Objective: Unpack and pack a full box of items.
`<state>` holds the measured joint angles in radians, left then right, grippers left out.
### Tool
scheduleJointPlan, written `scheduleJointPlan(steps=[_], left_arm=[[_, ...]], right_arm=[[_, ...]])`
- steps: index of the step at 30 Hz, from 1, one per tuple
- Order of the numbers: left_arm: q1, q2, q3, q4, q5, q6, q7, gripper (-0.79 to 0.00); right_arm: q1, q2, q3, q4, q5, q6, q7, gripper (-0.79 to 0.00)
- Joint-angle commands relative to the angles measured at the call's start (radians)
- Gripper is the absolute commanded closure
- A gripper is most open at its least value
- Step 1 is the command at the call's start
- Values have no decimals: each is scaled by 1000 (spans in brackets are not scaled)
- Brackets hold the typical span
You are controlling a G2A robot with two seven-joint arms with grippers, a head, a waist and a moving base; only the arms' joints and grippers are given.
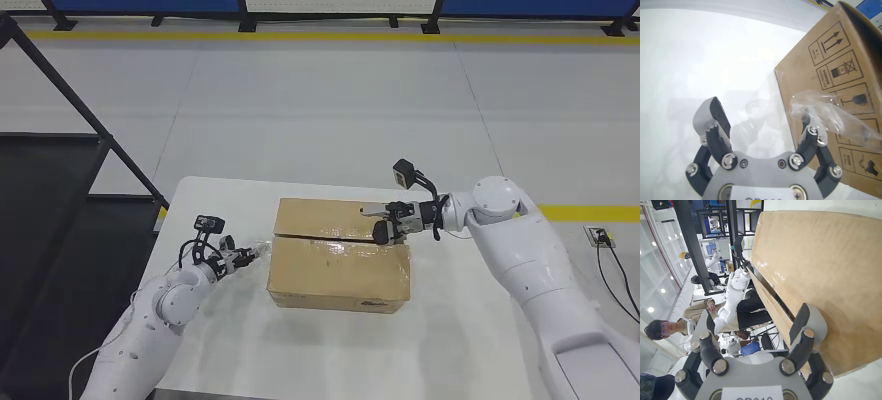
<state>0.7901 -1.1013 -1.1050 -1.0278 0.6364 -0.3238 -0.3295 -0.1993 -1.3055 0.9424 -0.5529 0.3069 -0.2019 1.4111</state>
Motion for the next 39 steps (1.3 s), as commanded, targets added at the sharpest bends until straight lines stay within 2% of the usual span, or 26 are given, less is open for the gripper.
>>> scheduleJointPlan(steps=[1, 7, 12, 18, 25, 31, 34, 37, 39], left_arm=[[0, -3, -3, 5, -22, 1, 0, -785], [-6, -16, -25, 40, -168, -1, -11, -785], [-2, -19, -46, 59, -248, -81, -5, -785], [-1, -18, -55, 79, -263, -158, -37, -785], [0, -21, -83, 123, -370, -112, -85, -785], [32, -16, -110, 98, -337, -44, -1, -785], [57, -13, -135, 63, -345, -46, 53, -785], [87, -8, -162, 10, -342, -69, 103, -677], [101, -4, -173, -21, -326, -101, 95, -683]], right_arm=[[2, -1, -2, 2, -1, 0, 0, -785], [7, -4, -7, 8, -5, -2, 1, -785], [10, -7, -12, 11, -6, -1, 0, -785], [15, -12, -18, 19, -5, -2, -3, -785], [24, -19, -24, 31, -4, -9, -9, -785], [33, -25, -31, 39, -6, -11, -7, -785], [37, -29, -37, 44, -9, -12, -7, -785], [42, -32, -40, 49, -11, -15, -4, -785], [44, -34, -42, 54, -10, -17, -3, -785]])
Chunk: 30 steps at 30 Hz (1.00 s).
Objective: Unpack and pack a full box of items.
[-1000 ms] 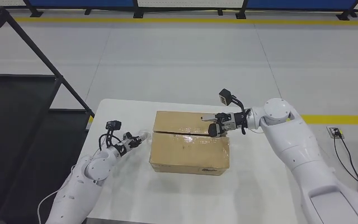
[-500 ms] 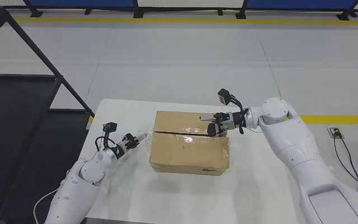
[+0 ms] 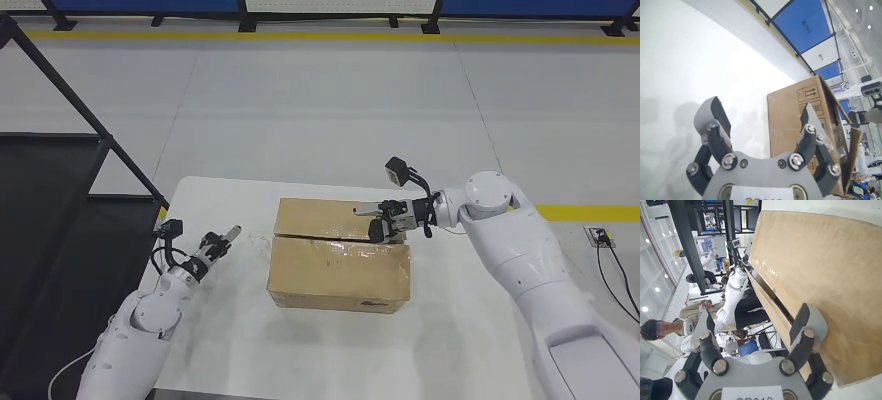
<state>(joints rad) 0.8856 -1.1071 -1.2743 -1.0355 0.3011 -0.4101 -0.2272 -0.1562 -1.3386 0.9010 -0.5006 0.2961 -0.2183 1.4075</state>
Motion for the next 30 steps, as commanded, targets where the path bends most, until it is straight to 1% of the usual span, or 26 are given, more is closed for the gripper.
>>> scheduleJointPlan(steps=[1, 4, 5, 7, 8, 9, 11, 13, 16, 18, 19, 25, 30], left_arm=[[6, 4, -6, -23, 18, -21, -24, -699], [-16, 6, 12, -30, 25, -39, -156, -677], [-24, 5, 22, -27, 14, -48, -202, -585], [-37, 4, 27, -11, -20, -63, -249, -542], [-40, 1, 34, -6, -46, -73, -271, -496], [-43, -2, 38, 1, -86, -89, -296, -474], [-52, -6, 43, 20, -151, -116, -338, -376], [-62, -9, 47, 37, -204, -146, -372, -320], [-72, -15, 54, 61, -276, -191, -406, -209], [-79, -19, 60, 78, -333, -214, -440, -99], [-84, -20, 60, 88, -350, -219, -450, 0], [-101, -24, 61, 133, -419, -264, -483, 0], [-88, -24, 52, 148, -434, -317, -460, 0]], right_arm=[[2, -2, -1, 4, 1, -1, 0, -785], [3, -4, -3, 8, 1, -7, 2, -785], [4, -5, -3, 10, 2, -8, 2, -785], [6, -5, -3, 14, 2, -9, 4, -785], [7, -5, -2, 16, 4, -10, 4, -785], [7, -6, -2, 18, 5, -12, 5, -785], [7, -6, -1, 20, 6, -13, 4, -785], [7, -7, -1, 22, 6, -14, 4, -785], [8, -8, -2, 25, 3, -14, 3, -785], [9, -8, -5, 28, -8, -12, -10, -785], [10, -9, -8, 27, -14, -10, -17, -785], [10, -16, -25, 24, -53, 3, -66, -785], [15, -21, -35, 26, -79, 12, -99, -785]])
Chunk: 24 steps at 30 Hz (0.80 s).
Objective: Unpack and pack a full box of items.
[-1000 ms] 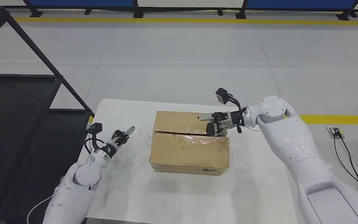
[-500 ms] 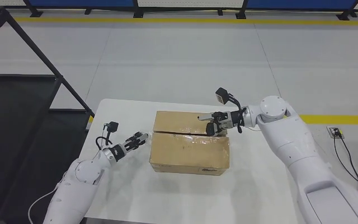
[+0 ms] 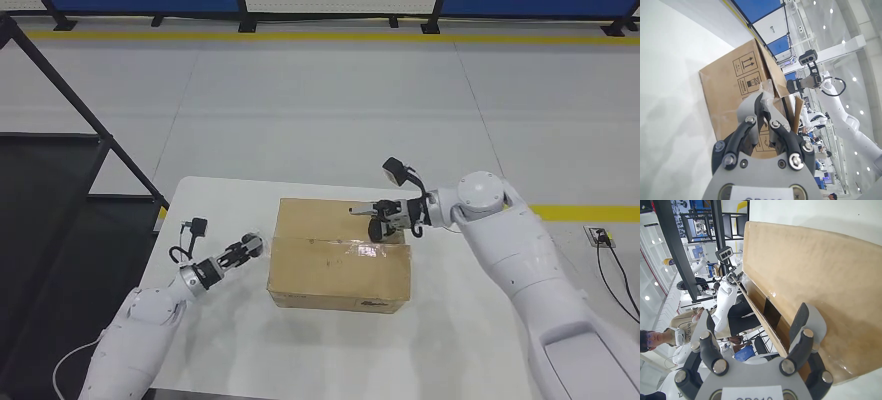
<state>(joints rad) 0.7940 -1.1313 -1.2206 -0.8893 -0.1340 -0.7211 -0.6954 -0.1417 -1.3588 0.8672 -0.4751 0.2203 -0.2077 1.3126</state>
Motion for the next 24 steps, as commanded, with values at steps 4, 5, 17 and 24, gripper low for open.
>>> scheduleJointPlan(steps=[4, 5, 17, 24], left_arm=[[22, 0, -8, -6, -2, -26, 53, 0], [27, 0, -10, -9, 2, -32, 67, 0], [87, 2, -41, -78, 45, -82, 197, 0], [124, 5, -62, -139, 123, -84, 287, 0]], right_arm=[[0, -3, 8, -12, 16, -25, -15, -785], [-3, -2, 13, -20, 28, -44, -4, -785], [-49, 26, 83, -108, 165, -34, 177, -785], [-53, 20, 58, -102, 130, 61, 119, -785]])
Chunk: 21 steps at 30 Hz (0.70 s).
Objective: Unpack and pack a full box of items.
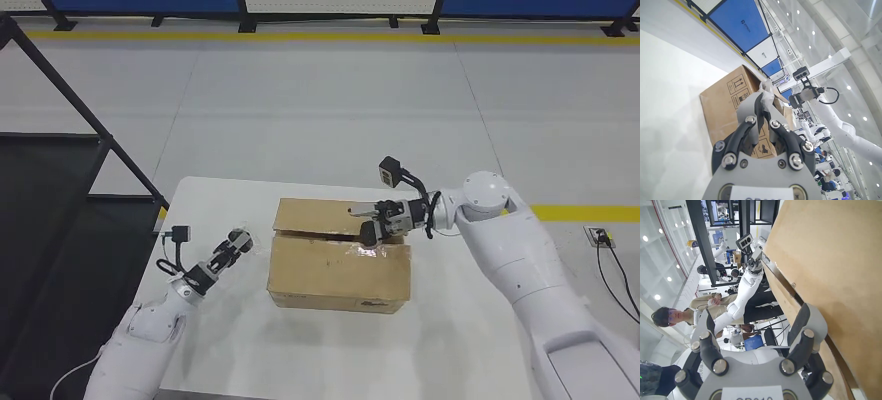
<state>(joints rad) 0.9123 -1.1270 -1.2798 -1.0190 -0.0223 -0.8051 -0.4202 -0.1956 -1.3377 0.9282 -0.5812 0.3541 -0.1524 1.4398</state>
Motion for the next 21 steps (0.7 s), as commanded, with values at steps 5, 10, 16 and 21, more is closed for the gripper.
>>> scheduleJointPlan(steps=[5, 10, 16, 21], left_arm=[[44, 2, -25, -60, 64, 6, 91, 0], [83, 5, -54, -108, 87, 6, 147, 0], [128, 10, -90, -177, 122, 16, 199, 0], [161, 14, -124, -227, 153, 30, 237, 0]], right_arm=[[3, -10, -22, 23, -23, 20, -38, -785], [5, -19, -33, 45, -27, 22, -50, -785], [13, -27, -41, 74, -28, 17, -58, -785], [22, -33, -45, 96, -35, 9, -69, -785]])
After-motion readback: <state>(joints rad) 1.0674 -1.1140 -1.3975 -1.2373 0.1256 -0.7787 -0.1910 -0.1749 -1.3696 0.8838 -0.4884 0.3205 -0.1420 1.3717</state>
